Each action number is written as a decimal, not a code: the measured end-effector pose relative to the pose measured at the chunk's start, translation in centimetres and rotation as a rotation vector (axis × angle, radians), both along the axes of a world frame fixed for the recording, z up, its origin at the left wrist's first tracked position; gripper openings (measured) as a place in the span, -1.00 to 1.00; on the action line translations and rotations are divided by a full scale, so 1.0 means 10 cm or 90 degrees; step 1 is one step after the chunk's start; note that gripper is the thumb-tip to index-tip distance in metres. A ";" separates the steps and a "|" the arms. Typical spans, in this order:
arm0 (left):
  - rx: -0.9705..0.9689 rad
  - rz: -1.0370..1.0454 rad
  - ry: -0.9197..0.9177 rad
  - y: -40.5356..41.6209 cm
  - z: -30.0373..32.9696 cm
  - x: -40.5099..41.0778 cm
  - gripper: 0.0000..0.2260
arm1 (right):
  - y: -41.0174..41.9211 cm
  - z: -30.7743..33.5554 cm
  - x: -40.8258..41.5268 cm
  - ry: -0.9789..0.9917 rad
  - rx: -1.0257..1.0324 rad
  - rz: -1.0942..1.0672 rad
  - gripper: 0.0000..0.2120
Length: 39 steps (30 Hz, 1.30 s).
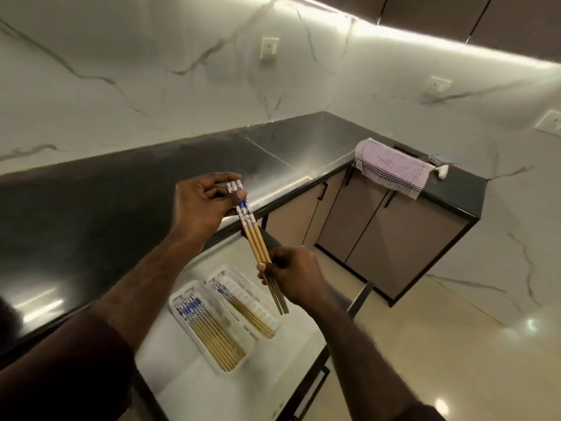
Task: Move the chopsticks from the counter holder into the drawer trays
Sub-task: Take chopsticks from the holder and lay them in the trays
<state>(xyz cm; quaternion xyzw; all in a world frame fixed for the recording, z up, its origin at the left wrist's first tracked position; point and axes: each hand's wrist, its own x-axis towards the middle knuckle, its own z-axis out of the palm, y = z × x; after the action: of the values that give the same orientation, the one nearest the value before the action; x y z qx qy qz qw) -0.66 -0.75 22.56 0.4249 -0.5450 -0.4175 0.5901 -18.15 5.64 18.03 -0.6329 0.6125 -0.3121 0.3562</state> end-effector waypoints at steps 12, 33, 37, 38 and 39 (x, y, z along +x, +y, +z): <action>0.213 0.022 -0.098 -0.80 -1.55 -0.51 -0.83 | -0.80 -1.23 -0.53 0.107 0.216 -0.040 -0.88; 0.363 0.065 -0.559 -0.77 -2.96 -0.56 -0.45 | -1.44 -2.47 -0.22 0.342 0.281 0.069 -0.80; 0.400 0.040 -0.577 -0.74 -3.11 -0.61 -0.45 | -1.48 -2.60 -0.11 0.382 0.261 0.086 -0.80; 0.404 0.040 -0.584 -0.74 -3.14 -0.63 -0.46 | -1.48 -2.63 -0.07 0.387 0.258 0.084 -0.80; 0.403 0.039 -0.601 -0.73 -3.17 -0.64 -0.49 | -1.47 -2.65 -0.04 0.394 0.255 0.080 -0.81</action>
<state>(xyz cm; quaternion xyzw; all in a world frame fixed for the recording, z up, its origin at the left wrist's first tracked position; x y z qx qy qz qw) -7.10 -8.08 -9.09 0.7371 -0.5853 -0.3082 0.1383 -18.57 -9.04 -8.51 -0.6514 0.7001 0.0424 0.2895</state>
